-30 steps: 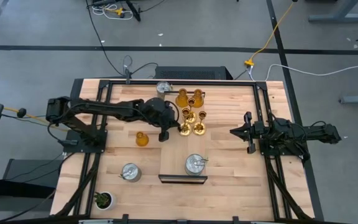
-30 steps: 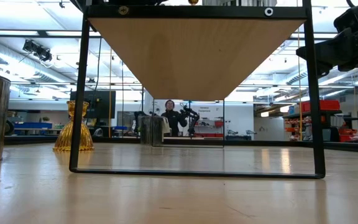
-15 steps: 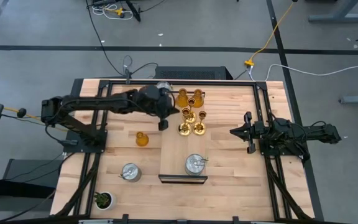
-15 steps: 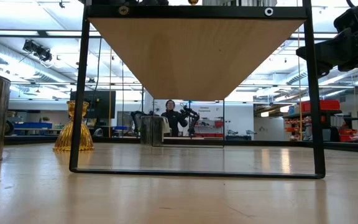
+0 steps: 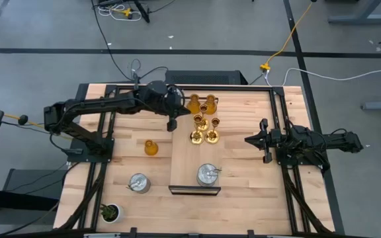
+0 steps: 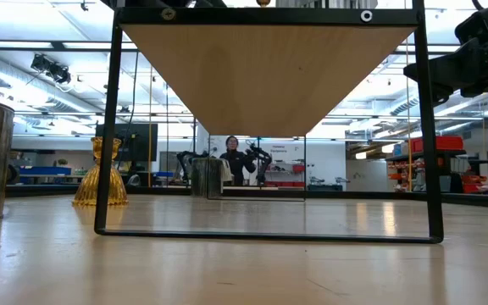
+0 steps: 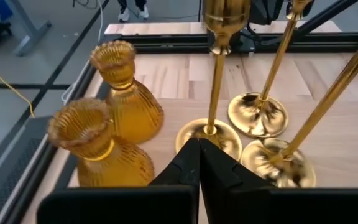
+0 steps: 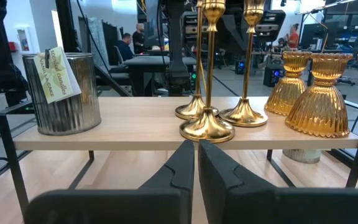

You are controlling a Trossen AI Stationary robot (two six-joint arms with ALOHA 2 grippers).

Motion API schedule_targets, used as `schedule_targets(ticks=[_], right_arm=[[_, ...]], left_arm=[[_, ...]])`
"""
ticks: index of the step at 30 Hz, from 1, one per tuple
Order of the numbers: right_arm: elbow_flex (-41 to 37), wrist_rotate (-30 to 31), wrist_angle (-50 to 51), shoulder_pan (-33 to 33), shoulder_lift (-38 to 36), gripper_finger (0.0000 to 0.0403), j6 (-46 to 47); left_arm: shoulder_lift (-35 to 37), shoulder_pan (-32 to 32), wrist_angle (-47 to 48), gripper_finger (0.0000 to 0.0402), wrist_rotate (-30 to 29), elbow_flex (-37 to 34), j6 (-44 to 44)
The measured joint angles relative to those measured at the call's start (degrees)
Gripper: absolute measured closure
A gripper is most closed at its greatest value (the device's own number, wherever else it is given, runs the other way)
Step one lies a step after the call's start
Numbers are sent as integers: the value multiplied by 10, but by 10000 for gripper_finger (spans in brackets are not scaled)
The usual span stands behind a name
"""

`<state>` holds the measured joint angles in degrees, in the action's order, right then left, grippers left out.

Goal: Pick & Place candle stick holders
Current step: Move the candle holder to the middle of the shelf aligned with the other candle holder

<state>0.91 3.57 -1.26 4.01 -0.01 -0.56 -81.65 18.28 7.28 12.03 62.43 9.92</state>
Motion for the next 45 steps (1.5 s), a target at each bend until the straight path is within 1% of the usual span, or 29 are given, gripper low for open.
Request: schedule_targets(ticks=[2,5,10,14,18,22,26,31,36,40,45], right_arm=[[0,0,0,0,0,376,0],[0,0,0,0,0,376,0],[0,0,0,0,0,376,0],[0,0,0,0,0,376,0],[0,0,0,0,0,376,0],[0,0,0,0,0,376,0],[0,0,0,0,0,376,0],[0,0,0,0,0,376,0],[0,0,0,0,0,376,0],[0,0,0,0,0,376,0],[0,0,0,0,0,376,0]], left_arm=[[0,0,-3,389,5,0,13],[0,-1,-2,364,8,0,14],[-1,-1,1,303,21,23,13],[-1,-1,2,250,-1,39,13],[-1,-1,2,203,5,49,14],[-1,-1,2,162,7,50,17],[-1,-1,0,131,7,50,18],[-1,-1,-15,113,7,50,18],[-1,-1,-34,114,21,51,-5],[-5,-1,-36,114,37,51,-7],[-13,-1,-45,115,39,51,-7]])
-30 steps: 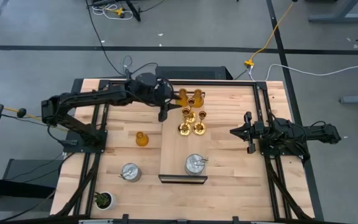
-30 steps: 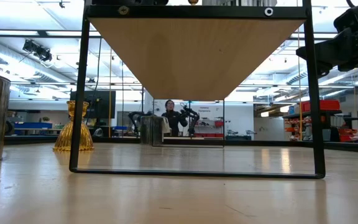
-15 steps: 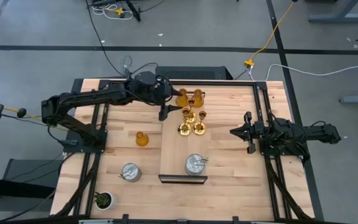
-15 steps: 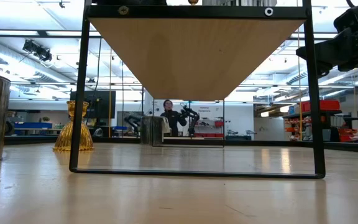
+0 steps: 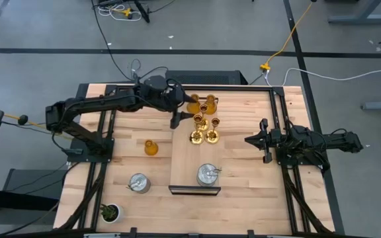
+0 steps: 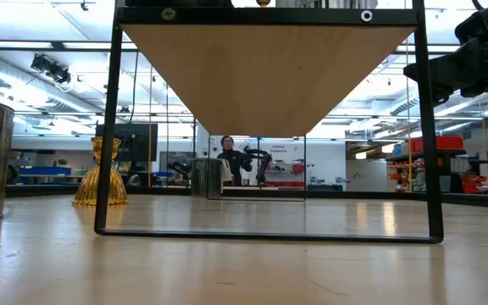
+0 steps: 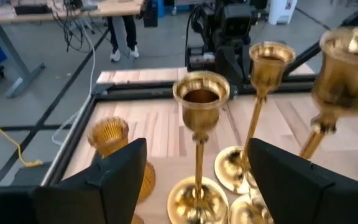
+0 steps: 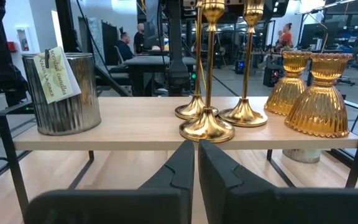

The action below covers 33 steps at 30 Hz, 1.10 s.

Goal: Pick & Place candle stick holders
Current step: Move the candle holder to the middle of the shelf aligned with the other candle holder

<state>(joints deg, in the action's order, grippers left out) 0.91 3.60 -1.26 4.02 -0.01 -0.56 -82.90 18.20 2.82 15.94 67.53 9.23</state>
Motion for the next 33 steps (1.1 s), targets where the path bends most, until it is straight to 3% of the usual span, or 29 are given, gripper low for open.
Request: schedule_targets(ticks=[19,33], right_arm=[[0,1,0,0,0,376,0],[0,-1,0,0,0,376,0]], left_arm=[[-31,1,-77,115,24,0,-25],[-43,1,-82,115,47,0,-37]])
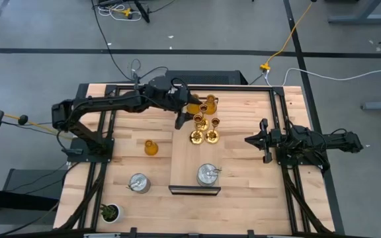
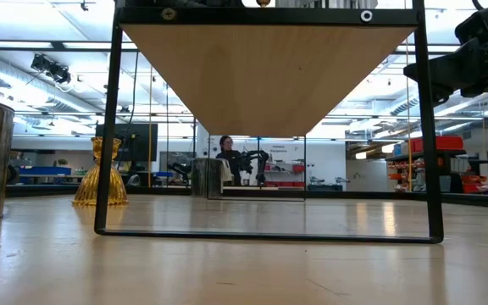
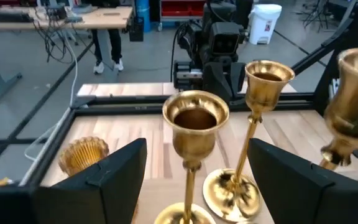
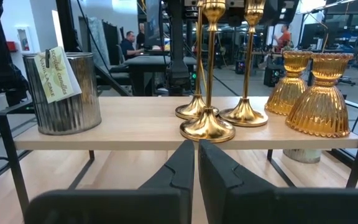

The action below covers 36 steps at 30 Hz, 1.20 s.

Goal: Pick & Place candle stick holders
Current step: Move the candle holder to the middle of the shelf aligned with the other candle holder

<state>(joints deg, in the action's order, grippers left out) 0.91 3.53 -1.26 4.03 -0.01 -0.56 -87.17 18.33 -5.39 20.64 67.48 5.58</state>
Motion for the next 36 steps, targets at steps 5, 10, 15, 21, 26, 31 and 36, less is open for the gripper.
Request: schedule_targets(ticks=[5,10,15,21,26,31,36], right_arm=[[0,0,0,0,0,376,0],[0,0,0,0,0,376,0],[0,0,0,0,0,376,0],[0,0,0,0,0,376,0],[0,1,0,0,0,376,0],[0,1,0,0,0,376,0],[0,1,0,0,0,376,0]], left_arm=[[-14,2,-20,115,2,0,-5],[-21,2,-30,115,1,0,-6],[-33,2,-47,115,1,0,-15],[-49,2,-51,115,0,0,-19],[-57,3,-59,115,-2,0,-19],[-57,3,-59,119,-2,0,-19],[-57,3,-59,148,-2,0,-19]])
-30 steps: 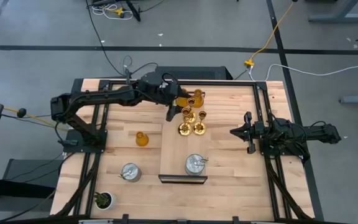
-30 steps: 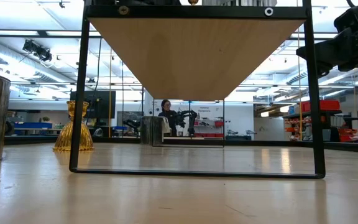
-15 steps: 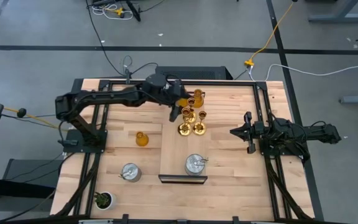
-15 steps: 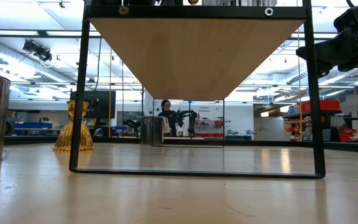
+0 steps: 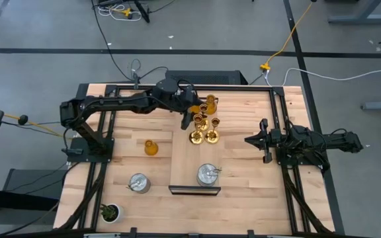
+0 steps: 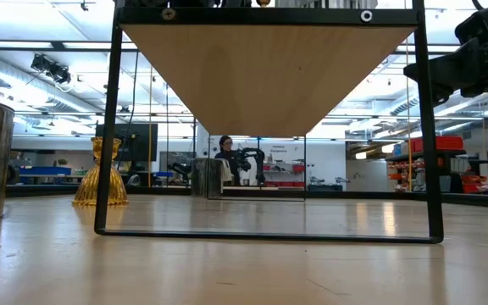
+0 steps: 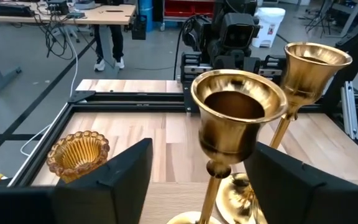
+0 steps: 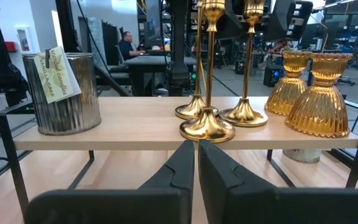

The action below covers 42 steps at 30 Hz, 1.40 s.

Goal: Pick & Place candle stick holders
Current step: Move the candle holder to the middle of the shelf aligned with the other candle holder

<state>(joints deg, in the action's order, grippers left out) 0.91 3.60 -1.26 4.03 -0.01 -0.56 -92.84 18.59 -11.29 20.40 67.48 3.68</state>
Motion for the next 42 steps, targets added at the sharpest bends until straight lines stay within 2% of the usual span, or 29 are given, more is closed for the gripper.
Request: schedule_targets(ticks=[24,42], right_arm=[[0,0,0,0,0,376,0],[0,0,0,0,0,376,0]], left_arm=[[1,-1,2,286,9,0,0],[1,-1,2,336,8,0,0]])
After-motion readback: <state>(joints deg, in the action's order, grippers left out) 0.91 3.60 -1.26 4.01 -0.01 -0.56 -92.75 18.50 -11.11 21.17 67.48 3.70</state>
